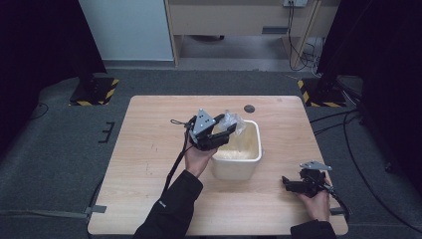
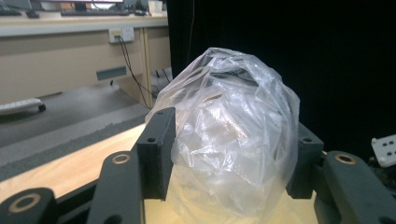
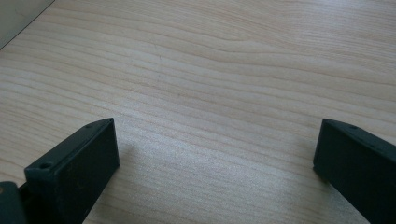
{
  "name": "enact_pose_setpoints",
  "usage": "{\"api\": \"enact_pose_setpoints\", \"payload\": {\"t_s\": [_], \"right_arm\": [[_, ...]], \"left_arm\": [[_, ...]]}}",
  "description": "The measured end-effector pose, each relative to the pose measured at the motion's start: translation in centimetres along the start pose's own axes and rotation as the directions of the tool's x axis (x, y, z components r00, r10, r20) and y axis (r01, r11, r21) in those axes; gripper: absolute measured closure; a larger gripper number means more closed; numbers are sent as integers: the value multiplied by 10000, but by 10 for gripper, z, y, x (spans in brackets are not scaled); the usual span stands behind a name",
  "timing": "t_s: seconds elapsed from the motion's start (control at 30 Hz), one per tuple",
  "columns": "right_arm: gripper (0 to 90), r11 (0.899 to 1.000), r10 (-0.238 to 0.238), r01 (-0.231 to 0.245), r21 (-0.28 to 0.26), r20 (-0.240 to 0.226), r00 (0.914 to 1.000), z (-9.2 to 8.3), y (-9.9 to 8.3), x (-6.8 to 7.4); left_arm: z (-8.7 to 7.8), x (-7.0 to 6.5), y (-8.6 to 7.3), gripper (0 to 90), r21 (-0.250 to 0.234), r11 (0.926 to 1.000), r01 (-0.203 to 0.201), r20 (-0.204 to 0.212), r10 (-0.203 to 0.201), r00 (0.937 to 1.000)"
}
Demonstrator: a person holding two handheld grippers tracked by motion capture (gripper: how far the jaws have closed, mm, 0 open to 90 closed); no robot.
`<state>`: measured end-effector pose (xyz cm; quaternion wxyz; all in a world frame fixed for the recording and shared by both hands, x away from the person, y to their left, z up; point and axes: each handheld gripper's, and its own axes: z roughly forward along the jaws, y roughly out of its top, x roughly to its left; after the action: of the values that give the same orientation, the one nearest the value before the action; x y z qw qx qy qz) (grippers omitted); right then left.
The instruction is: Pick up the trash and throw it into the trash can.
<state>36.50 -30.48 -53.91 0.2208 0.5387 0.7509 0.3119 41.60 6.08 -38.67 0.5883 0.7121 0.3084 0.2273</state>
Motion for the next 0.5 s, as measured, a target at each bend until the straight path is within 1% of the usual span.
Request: {"api": "enact_pose_setpoints", "payload": {"t_s": [0.03,0.1,0.17,0.23,0.27,0.3,0.33,0.37,0.4,0.5], "right_arm": [[3,10000,-2,2,-2,-1,10000,0,0,0],[3,10000,-3,3,-1,-2,10000,0,0,0],[3,10000,-6,6,-4,3,10000,0,0,0],[3,10000,-5,5,-2,1,10000,0,0,0],[3,10000,-5,5,-2,1,10000,0,0,0],[3,10000,-10,10,-4,2,10000,0,0,0],[3,10000,-3,3,-3,2,10000,0,0,0],[3,10000,-4,4,-3,3,10000,0,0,0],[3,10000,-4,4,-3,3,10000,0,0,0],[3,10000,-3,3,-4,3,10000,0,0,0]], "left_arm": [[4,-1,-4,439,155,9999,63,51,-64,10000],[7,-1,-8,411,313,9994,136,92,-139,9999],[8,0,-11,368,370,9991,184,75,-187,9998],[8,2,-14,312,405,9984,384,88,-388,9992],[8,2,-14,291,405,9984,384,88,-388,9992],[7,4,-15,263,467,9973,571,126,-578,9982],[7,4,-15,249,467,9973,571,126,-578,9982],[5,6,-16,244,526,9961,715,131,-723,9973],[4,7,-16,244,524,9957,760,112,-767,9970],[-8,12,-17,206,316,9950,949,15,-950,9955]]}}
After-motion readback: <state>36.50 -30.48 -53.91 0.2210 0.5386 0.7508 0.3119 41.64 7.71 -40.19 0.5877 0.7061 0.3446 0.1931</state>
